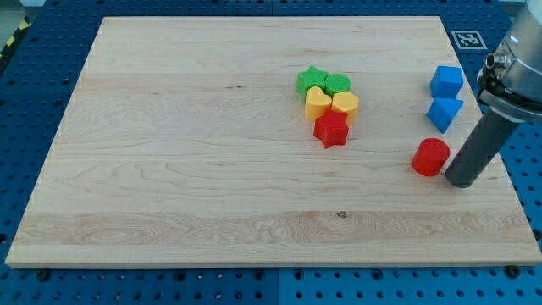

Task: Slide the red circle closer to the group of block

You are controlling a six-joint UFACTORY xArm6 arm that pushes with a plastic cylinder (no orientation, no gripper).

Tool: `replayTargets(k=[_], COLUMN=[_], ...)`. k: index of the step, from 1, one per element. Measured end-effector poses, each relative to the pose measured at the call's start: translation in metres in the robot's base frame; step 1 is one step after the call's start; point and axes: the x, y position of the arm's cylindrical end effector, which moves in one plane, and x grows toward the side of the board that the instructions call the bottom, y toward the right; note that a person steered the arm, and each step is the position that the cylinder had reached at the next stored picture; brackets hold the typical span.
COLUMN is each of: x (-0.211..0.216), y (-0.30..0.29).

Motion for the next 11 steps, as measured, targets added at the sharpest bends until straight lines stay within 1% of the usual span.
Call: replayTargets(k=[1, 2, 3, 4, 6, 7, 9, 10, 11], x=[0.002, 0.0, -0.023, -0.035, -0.021, -0.019, -0.003, -0.002, -0.002], y=[-0.005, 0.003, 0.011, -0.003, -0.071, -0.079, -0.108, -0.12, -0.12])
